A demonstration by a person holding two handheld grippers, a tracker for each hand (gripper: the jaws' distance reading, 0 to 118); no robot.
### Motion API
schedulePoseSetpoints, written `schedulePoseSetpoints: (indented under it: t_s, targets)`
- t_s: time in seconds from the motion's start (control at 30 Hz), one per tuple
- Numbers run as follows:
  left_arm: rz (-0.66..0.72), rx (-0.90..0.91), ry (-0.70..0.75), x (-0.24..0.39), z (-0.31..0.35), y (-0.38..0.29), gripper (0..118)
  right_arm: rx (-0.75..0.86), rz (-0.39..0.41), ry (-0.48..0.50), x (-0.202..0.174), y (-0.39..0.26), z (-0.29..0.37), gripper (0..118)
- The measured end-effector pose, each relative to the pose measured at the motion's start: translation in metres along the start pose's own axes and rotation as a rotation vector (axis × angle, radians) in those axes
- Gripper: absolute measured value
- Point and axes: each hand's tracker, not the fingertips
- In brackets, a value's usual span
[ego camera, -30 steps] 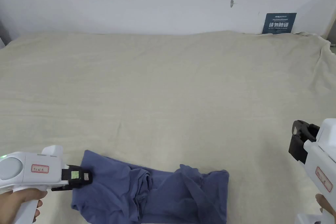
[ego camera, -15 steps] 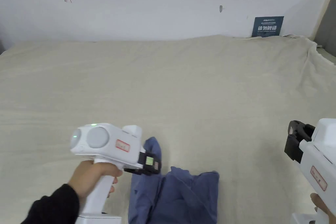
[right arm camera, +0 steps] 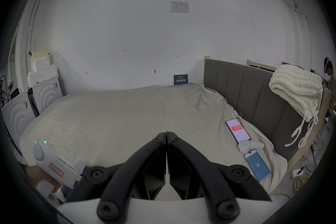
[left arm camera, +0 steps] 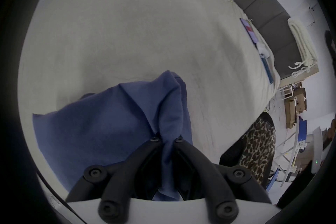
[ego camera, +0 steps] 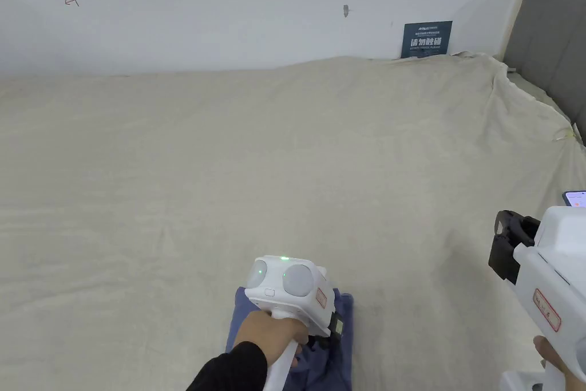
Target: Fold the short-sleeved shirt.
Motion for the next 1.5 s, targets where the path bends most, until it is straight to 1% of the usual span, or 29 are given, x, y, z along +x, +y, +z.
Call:
schedulePoseSetpoints:
  t_s: [0.1,0.17,0.23,0.3,0.33,0.37,0.5,0.53,0.6,0.67,0.73,0.77,0.8,0.83,0.9,0.93,1.0,1.1,1.2,1.33,1.5]
  targets:
    - [-0.011,0.005,0.031,0.006,-0.006,-0.001,7,0.0,-0.004,-0.005,0.001,-0.001,0.0,0]
    - [-0.024,0.01,0.041,0.01,-0.003,-0.004,17,-0.003,-0.004,-0.006,0.001,-0.001,0.0,0]
    - [-0.039,0.046,0.026,0.01,0.006,-0.006,42,-0.002,-0.005,-0.005,0.001,-0.001,0.001,0]
    - [-0.019,0.092,-0.043,0.013,0.026,-0.01,79,0.0,-0.005,-0.003,0.001,0.001,0.001,0]
    - [0.008,0.119,-0.065,0.014,0.036,-0.012,91,0.001,-0.003,-0.001,0.001,0.002,0.001,0]
    - [0.029,0.148,-0.079,0.013,0.045,-0.013,97,0.004,-0.001,-0.001,0.001,0.003,0.001,0]
    - [0.062,0.342,-0.13,0.002,0.092,-0.02,97,0.023,0.001,0.003,0.001,0.009,0.003,0]
    - [0.07,0.383,-0.124,-0.002,0.103,-0.021,97,0.027,0.003,0.004,0.0,0.011,0.004,0]
    - [0.08,0.452,-0.091,-0.008,0.117,-0.027,97,0.036,0.008,0.005,-0.003,0.014,0.007,0]
    - [0.06,0.517,-0.017,-0.015,0.123,-0.032,97,0.043,0.011,0.007,-0.004,0.017,0.009,0]
    - [0.045,0.569,0.075,-0.021,0.123,-0.041,96,0.047,0.01,0.007,-0.004,0.017,0.01,0]
    - [0.044,0.592,0.118,-0.024,0.121,-0.045,94,0.048,0.011,0.008,-0.004,0.018,0.01,0]
    - [0.05,0.623,0.139,-0.026,0.118,-0.049,82,0.049,0.012,0.008,-0.004,0.018,0.011,0]
    - [0.036,0.68,0.149,-0.029,0.115,-0.057,66,0.051,0.012,0.007,-0.004,0.018,0.012,0]
    - [0.015,0.732,0.175,-0.036,0.103,-0.068,27,0.049,0.012,0.008,-0.004,0.017,0.012,0]
    - [0.006,0.719,0.203,-0.041,0.093,-0.07,19,0.048,0.013,0.007,-0.004,0.017,0.012,0]
    - [-0.011,0.719,0.209,-0.044,0.08,-0.079,1,0.045,0.013,0.006,-0.003,0.016,0.012,0]
    - [-0.051,0.705,0.221,-0.04,0.063,-0.091,0,0.041,0.012,0.002,-0.003,0.014,0.013,0]
    - [-0.053,0.682,0.22,-0.036,0.045,-0.098,0,0.033,0.011,0.0,-0.003,0.012,0.013,0]
    - [-0.075,0.634,0.224,-0.029,0.016,-0.098,0,0.02,0.01,-0.003,0.002,0.007,0.009,0]
    - [-0.096,0.626,0.214,-0.015,-0.005,-0.089,0,-0.001,0.013,-0.011,0.005,0.004,0.006,0]
